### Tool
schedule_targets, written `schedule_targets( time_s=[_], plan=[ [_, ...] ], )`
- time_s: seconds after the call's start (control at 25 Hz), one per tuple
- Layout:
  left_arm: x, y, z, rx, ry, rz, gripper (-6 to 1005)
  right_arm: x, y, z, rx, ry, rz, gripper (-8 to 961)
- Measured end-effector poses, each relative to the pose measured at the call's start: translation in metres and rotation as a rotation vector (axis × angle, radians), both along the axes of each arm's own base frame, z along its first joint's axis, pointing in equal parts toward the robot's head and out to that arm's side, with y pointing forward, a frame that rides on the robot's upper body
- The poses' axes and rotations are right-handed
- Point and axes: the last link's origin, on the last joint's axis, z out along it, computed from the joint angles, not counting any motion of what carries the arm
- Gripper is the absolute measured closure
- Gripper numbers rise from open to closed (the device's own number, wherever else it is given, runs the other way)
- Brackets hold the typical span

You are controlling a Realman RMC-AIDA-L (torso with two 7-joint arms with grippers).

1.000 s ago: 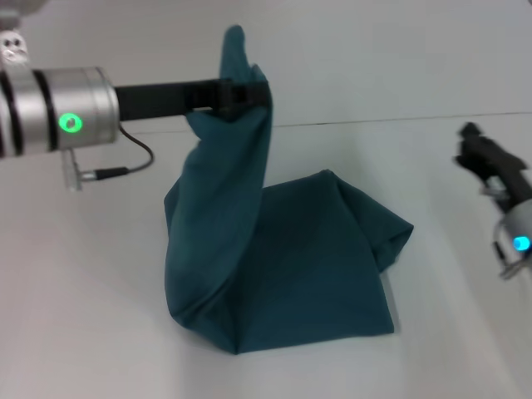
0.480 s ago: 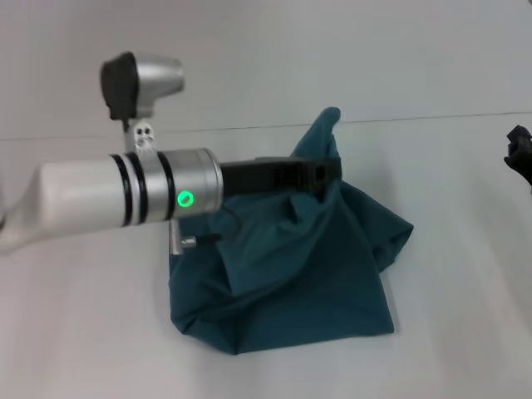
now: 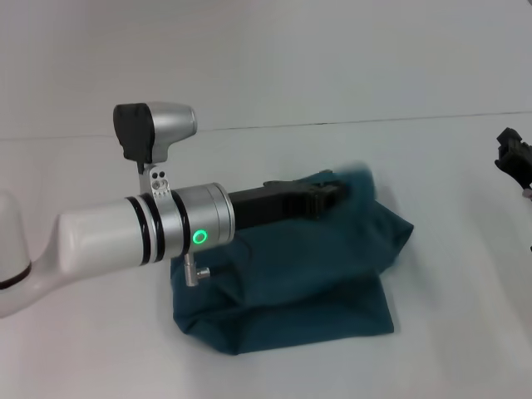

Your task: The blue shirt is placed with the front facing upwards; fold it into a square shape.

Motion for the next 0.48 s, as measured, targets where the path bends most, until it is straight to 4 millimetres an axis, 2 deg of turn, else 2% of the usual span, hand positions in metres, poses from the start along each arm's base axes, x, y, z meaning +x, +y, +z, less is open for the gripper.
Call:
schedule_targets(
  time_s=[0.28,0.48],
  plan=[
    [0.014,-0.011,0.001,0.006,-0.033,-0.095,908,-0.002,-0.001,-0.004,-0.040,-0.005,0.024,854],
    [-0.004,-0.027,0.026,0.140,-0.022,-0.196,702,-0.002,-0.005,0.014,-0.098,-0.040,0.125,851]
  ],
)
